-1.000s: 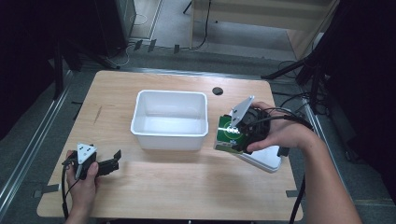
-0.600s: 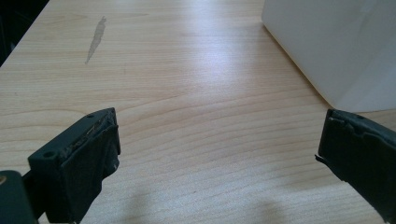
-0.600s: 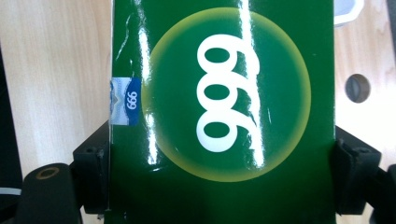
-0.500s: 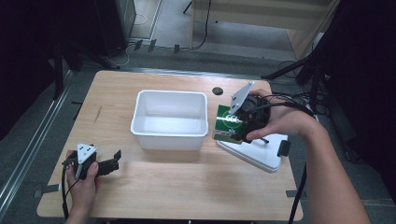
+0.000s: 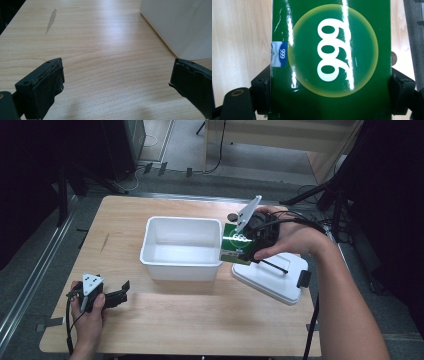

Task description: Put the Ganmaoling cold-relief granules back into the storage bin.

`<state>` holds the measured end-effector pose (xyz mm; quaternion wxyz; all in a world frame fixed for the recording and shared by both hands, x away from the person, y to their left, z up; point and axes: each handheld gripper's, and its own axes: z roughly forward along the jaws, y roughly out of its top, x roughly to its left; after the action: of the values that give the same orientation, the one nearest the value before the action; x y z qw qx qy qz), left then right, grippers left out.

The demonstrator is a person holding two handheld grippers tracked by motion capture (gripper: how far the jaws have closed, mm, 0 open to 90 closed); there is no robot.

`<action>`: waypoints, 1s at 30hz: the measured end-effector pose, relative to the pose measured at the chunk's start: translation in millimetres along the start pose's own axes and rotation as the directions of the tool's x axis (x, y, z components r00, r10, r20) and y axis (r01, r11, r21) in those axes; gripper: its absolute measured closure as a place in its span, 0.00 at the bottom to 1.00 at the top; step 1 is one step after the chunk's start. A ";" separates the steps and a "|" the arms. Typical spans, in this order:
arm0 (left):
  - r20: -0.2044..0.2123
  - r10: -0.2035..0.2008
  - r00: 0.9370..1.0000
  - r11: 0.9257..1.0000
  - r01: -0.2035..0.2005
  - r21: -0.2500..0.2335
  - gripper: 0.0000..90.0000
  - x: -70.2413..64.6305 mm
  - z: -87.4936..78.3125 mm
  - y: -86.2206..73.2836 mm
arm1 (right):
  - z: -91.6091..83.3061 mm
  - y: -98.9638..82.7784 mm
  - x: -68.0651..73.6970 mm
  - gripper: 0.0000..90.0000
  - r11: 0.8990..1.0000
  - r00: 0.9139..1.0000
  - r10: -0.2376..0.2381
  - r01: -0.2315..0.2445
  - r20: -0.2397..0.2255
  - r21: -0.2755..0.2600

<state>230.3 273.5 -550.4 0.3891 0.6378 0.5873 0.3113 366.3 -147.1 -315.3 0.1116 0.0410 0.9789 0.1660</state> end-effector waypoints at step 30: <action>0.008 -0.003 1.000 1.000 0.003 -0.001 0.00 0.8 0.3 0.3 | 48.0 55.2 -25.0 0.18 0.996 0.995 -0.092 0.092 0.030 -0.014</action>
<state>230.8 274.3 -550.4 0.3923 0.6380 0.5863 0.3086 404.1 -83.0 -335.8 0.1339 -0.0026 0.9767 0.1678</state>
